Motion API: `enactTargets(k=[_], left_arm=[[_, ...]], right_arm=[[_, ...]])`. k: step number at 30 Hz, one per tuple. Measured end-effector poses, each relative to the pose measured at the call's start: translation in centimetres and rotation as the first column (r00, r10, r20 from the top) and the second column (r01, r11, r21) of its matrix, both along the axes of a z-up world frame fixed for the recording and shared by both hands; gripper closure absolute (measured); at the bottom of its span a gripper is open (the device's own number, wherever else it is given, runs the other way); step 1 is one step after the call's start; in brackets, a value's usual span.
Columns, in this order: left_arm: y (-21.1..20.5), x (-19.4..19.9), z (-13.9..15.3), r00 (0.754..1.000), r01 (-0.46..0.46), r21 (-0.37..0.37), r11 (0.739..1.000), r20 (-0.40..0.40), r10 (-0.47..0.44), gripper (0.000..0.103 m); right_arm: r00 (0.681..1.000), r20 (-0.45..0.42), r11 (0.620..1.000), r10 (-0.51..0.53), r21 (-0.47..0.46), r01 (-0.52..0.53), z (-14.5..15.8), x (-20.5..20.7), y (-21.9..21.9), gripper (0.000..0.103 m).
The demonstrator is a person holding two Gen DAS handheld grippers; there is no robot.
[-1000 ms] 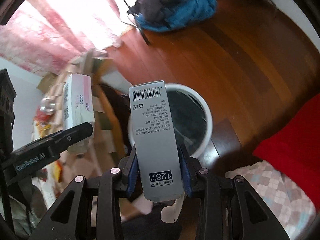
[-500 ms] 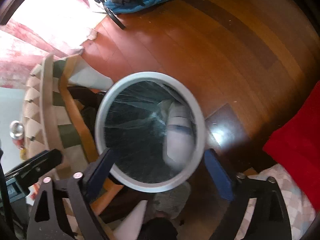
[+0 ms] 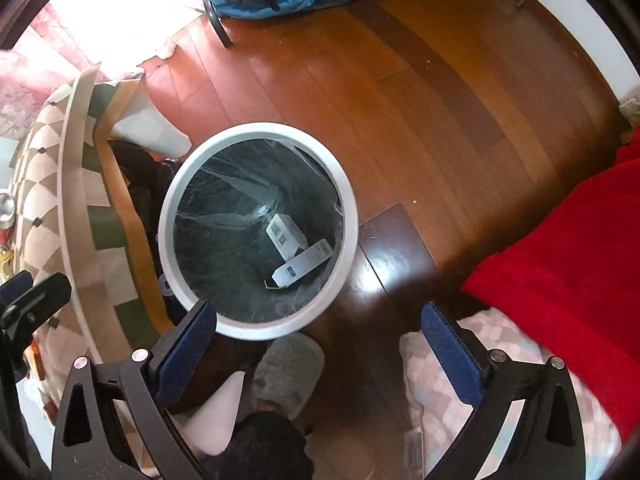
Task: Collect trash
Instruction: 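Move both open tools back over the table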
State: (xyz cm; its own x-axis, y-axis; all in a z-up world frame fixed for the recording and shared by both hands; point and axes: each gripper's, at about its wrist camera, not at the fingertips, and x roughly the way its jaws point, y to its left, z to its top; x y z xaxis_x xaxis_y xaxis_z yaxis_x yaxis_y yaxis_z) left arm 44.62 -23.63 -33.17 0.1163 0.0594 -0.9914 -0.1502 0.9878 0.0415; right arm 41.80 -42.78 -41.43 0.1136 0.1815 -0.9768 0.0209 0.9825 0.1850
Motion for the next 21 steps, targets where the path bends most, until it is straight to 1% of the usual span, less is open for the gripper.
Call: enactTargets(k=[6,11,18,21], left_arm=[[-0.3,-1.5,3.1,0.999,-0.007,-0.008,1.000,0.044,0.007,0.007],[-0.3,-3.1,6.1,0.996,-0.005,-0.013,1.000,0.090,0.006,0.007],[0.2,-6.0,11.3,0.984,-0.010,-0.042,0.999,0.175,0.017,0.007],[0.8,-7.6,13.6,0.976,-0.015,-0.057,0.998,0.215,0.027,0.007]], right_arm=[[0.999,0.050,1.000,0.001,-0.007,-0.001,4.1,-2.2,-0.1,0.000],[0.994,0.109,1.000,0.000,-0.019,0.002,8.7,-3.8,-0.4,0.000],[0.979,0.206,1.000,-0.004,-0.010,0.006,15.4,-6.6,0.0,0.000],[0.969,0.247,1.000,-0.013,0.015,0.009,18.2,-7.9,0.6,0.000]])
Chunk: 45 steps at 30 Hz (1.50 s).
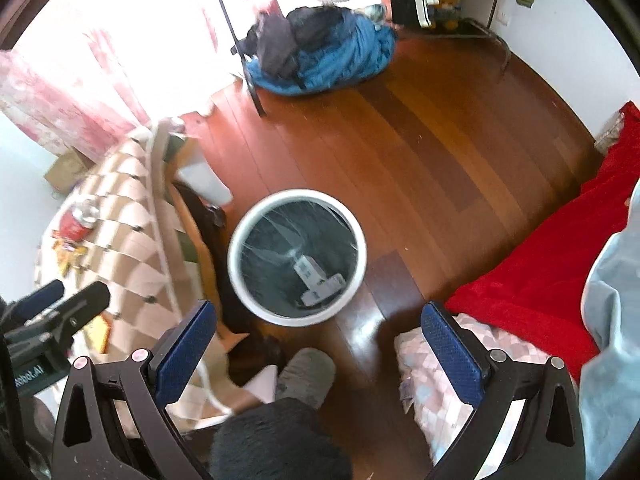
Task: Collect trash
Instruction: 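Move both open tools back over the table, then grasp the yellow HAOMAO box with the right tool while the left tool grasps the red wrapper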
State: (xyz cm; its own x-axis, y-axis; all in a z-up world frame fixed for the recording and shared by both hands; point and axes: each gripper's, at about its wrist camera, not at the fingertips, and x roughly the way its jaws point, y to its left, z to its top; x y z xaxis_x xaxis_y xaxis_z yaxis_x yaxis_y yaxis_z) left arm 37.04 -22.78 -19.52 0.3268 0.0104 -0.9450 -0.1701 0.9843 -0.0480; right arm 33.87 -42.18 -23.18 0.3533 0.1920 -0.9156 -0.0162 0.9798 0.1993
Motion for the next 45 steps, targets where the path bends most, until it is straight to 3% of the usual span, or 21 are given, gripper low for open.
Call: enactTargets(k=[5,9,14,20,23,27,30,34,36,37,39,40,42,45], left_arm=[[2.4,-2.9,4.3,0.996,-0.032,-0.021,0.999,0.079,0.034,0.007],[5.7,-5.2,6.5,0.988,-0.086,-0.022,0.996,0.125,0.088,0.007],[13.0,-9.2,6.8,0.967,-0.215,-0.004,0.977,0.140,0.213,0.007],[23.0,-15.2,2.0,0.915,-0.404,0.074,0.912,0.054,0.401,0.007],[27.6,-18.1,-2.0,0.862,-0.504,0.090,0.859,-0.015,0.508,0.007],[32.9,-20.7,-7.2,0.794,-0.600,0.016,0.800,-0.107,0.598,0.009],[34.6,-21.3,-9.6,0.776,-0.627,-0.055,0.777,-0.137,0.616,0.009],[34.6,-20.4,-11.2,0.785,-0.618,-0.117,0.778,-0.157,0.600,0.009],[34.4,-19.5,-12.1,0.793,-0.607,-0.128,0.785,-0.168,0.586,0.016],[34.3,-18.9,-12.5,0.795,-0.603,-0.130,0.787,-0.178,0.580,0.022],[34.3,-18.1,-13.4,0.796,-0.601,-0.131,0.789,-0.191,0.575,0.030],[34.3,-18.0,-13.6,0.796,-0.600,-0.126,0.790,-0.192,0.574,0.045],[34.0,-17.7,-13.6,0.803,-0.592,-0.113,0.798,-0.169,0.572,0.056],[33.7,-17.7,-13.6,0.809,-0.584,-0.102,0.805,-0.154,0.567,0.063]], right_arm=[[0.997,0.073,0.998,0.009,0.061,-0.013,4.8,-2.2,2.0,0.000],[0.991,0.112,0.990,0.074,0.110,-0.086,7.5,-3.7,6.2,0.000],[0.970,0.097,0.966,0.223,0.116,-0.233,7.2,-4.6,14.5,0.000],[0.911,0.011,0.907,0.413,0.087,-0.412,1.9,-5.1,26.8,0.000],[0.870,-0.057,0.871,0.490,0.061,-0.487,-1.9,-4.4,32.4,0.000],[0.826,-0.138,0.836,0.546,0.023,-0.549,-6.5,-3.9,37.9,0.000],[0.804,-0.159,0.810,0.573,-0.039,-0.585,-9.1,-3.7,40.3,0.002],[0.785,-0.177,0.784,0.594,-0.089,-0.614,-11.4,-3.7,42.2,0.006],[0.785,-0.182,0.781,0.592,-0.107,-0.615,-11.8,-3.7,42.4,0.013],[0.783,-0.172,0.776,0.597,-0.124,-0.619,-11.8,-3.9,42.6,0.014],[0.782,-0.156,0.768,0.604,-0.148,-0.623,-11.5,-4.1,42.6,0.034],[0.787,-0.152,0.771,0.598,-0.155,-0.617,-11.4,-4.0,42.6,0.035],[0.815,-0.153,0.793,0.560,-0.186,-0.580,-11.1,-3.5,41.7,0.035],[0.832,-0.174,0.827,0.527,-0.121,-0.549,-11.5,-2.6,40.9,0.033]])
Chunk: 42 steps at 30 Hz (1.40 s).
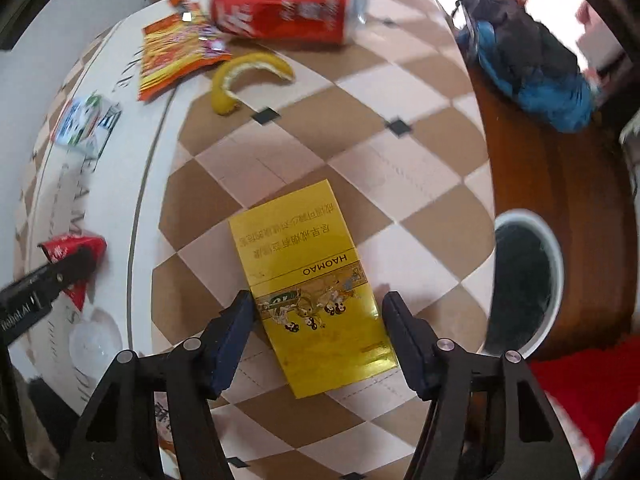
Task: Collect trash
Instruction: 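Grasp the yellow HAOMAO box with the right tool while the left tool grasps the red wrapper, then carry the yellow box and red wrapper over the bin and release both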
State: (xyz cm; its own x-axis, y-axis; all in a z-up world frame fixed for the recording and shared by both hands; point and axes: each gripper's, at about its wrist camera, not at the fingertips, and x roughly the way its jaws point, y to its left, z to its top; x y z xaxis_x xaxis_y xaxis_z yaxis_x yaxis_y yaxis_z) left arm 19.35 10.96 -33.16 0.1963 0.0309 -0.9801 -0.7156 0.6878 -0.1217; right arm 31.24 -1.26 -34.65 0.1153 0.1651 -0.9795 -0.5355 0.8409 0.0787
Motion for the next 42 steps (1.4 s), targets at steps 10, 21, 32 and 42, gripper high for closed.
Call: enactTargets(k=[10,21,32,42], left_arm=[[-0.3,0.1,0.0,1.000,0.023,0.039,0.999,-0.008,-0.023,0.075],[-1.6,0.7,2.9,0.997,0.081,0.142,0.987,-0.016,-0.079,0.090],[-5.7,-0.1,9.8,0.983,0.160,0.308,0.938,0.035,-0.179,0.091],[-13.7,2.2,17.7,0.924,0.263,0.382,0.886,0.164,-0.345,0.091]], right_arm=[[0.999,0.032,0.999,0.017,-0.048,-0.016,-0.4,-0.4,0.8,0.031],[0.998,0.068,0.999,-0.012,-0.034,0.014,0.4,-0.7,-0.2,0.037],[0.986,0.110,0.980,-0.128,0.167,0.109,6.0,-4.0,-5.6,0.038],[0.937,0.179,0.905,-0.299,0.365,0.219,14.5,-3.2,-16.5,0.039]])
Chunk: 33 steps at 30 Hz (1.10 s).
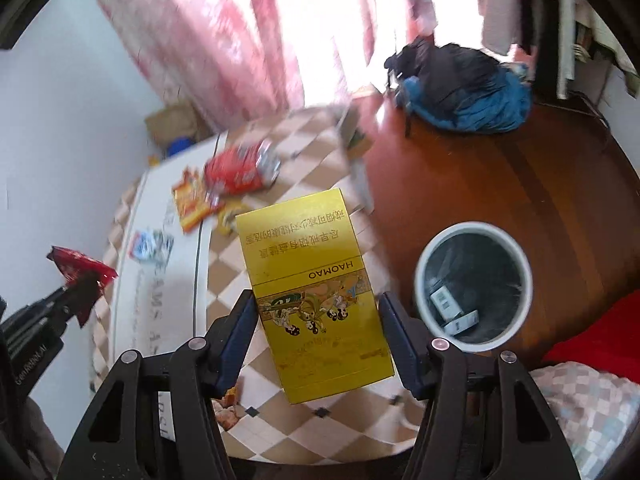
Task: Collect trash
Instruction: 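Carry the yellow box and red wrapper over the bin and release both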
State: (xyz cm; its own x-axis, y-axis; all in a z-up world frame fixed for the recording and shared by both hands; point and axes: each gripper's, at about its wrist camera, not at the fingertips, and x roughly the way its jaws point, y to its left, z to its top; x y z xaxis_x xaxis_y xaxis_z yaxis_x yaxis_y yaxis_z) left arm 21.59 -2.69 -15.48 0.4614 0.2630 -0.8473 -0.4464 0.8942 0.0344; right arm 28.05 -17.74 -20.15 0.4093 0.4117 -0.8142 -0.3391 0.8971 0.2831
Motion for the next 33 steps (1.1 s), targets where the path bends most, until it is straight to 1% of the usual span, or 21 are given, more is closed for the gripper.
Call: enactTargets(k=[4,8,11,14,16,18,19,21,22,24,25,27,28,29,30,31,32,33], left_arm=[[-4.1,2.3,2.1,0.995,0.089,0.003,0.996,0.045,-0.089,0.091],[-8.6,5.7,2.9,0.980,0.187,-0.004,0.982,0.065,-0.186,0.091],[-12.3,9.1,2.2,0.964,0.258,-0.026,0.966,0.066,-0.256,0.091],[-15.1,12.3,0.8,0.951,0.309,-0.069,0.949,0.051,-0.306,0.091],[-16.8,14.6,-0.8,0.943,0.333,-0.130,0.934,0.026,-0.332,0.091],[-18.1,16.6,-2.7,0.936,0.345,-0.192,0.919,-0.005,-0.352,0.091],[-18.7,17.9,-4.1,0.928,0.355,-0.233,0.905,-0.030,-0.371,0.091],[-19.4,20.1,-6.9,0.922,0.344,-0.293,0.892,-0.074,-0.380,0.091],[-19.9,21.1,-7.9,0.917,0.343,-0.314,0.886,-0.094,-0.388,0.090],[-20.4,22.7,-10.4,0.906,0.331,-0.353,0.875,-0.141,-0.400,0.090],[-20.8,23.7,-11.7,0.896,0.327,-0.380,0.865,-0.166,-0.412,0.089],[-21.1,25.2,-14.2,0.882,0.312,-0.412,0.856,-0.210,-0.422,0.088],[-21.1,25.8,-15.1,0.876,0.301,-0.425,0.854,-0.231,-0.424,0.087],[-21.1,26.3,-16.3,0.870,0.284,-0.431,0.857,-0.258,-0.419,0.086],[-21.2,26.6,-17.3,0.863,0.273,-0.432,0.860,-0.286,-0.418,0.083],[-21.2,26.8,-18.1,0.860,0.261,-0.435,0.862,-0.302,-0.412,0.074],[-21.0,26.9,-18.9,0.862,0.238,-0.440,0.866,-0.316,-0.397,0.058],[-20.9,26.7,-19.5,0.865,0.222,-0.444,0.868,-0.322,-0.385,0.047]], right_arm=[[0.996,0.035,0.996,-0.076,0.042,0.075,2.5,0.8,-5.6,0.039],[0.986,0.042,0.985,-0.163,0.069,0.160,3.7,1.8,-11.7,0.039],[0.973,0.038,0.972,-0.229,0.064,0.226,3.4,2.9,-15.9,0.039],[0.958,0.011,0.957,-0.288,0.048,0.287,1.7,4.4,-19.7,0.039],[0.946,-0.028,0.946,-0.323,0.035,0.324,-0.4,5.8,-22.2,0.039],[0.938,-0.067,0.939,-0.341,0.033,0.343,-2.2,7.1,-23.8,0.040],[0.931,-0.099,0.935,-0.350,0.027,0.354,-3.8,8.0,-24.6,0.040],[0.924,-0.141,0.932,-0.354,0.028,0.362,-6.1,9.1,-25.7,0.040],[0.918,-0.177,0.930,-0.355,0.027,0.365,-7.9,10.1,-26.1,0.040],[0.911,-0.217,0.931,-0.351,0.025,0.365,-10.3,11.3,-26.6,0.040],[0.904,-0.246,0.930,-0.349,0.023,0.366,-12.1,12.2,-26.7,0.040],[0.896,-0.288,0.932,-0.338,0.026,0.360,-14.5,13.2,-27.1,0.040],[0.891,-0.306,0.933,-0.336,0.023,0.360,-15.9,13.8,-27.1,0.040],[0.890,-0.321,0.937,-0.324,0.018,0.348,-17.3,14.4,-27.0,0.040],[0.887,-0.332,0.939,-0.320,0.013,0.343,-18.2,15.0,-26.7,0.040],[0.886,-0.345,0.942,-0.311,0.010,0.335,-19.4,15.7,-26.5,0.040],[0.885,-0.359,0.947,-0.296,0.011,0.321,-20.4,16.4,-26.3,0.040],[0.883,-0.369,0.949,-0.291,0.005,0.315,-21.4,17.0,-26.1,0.040]])
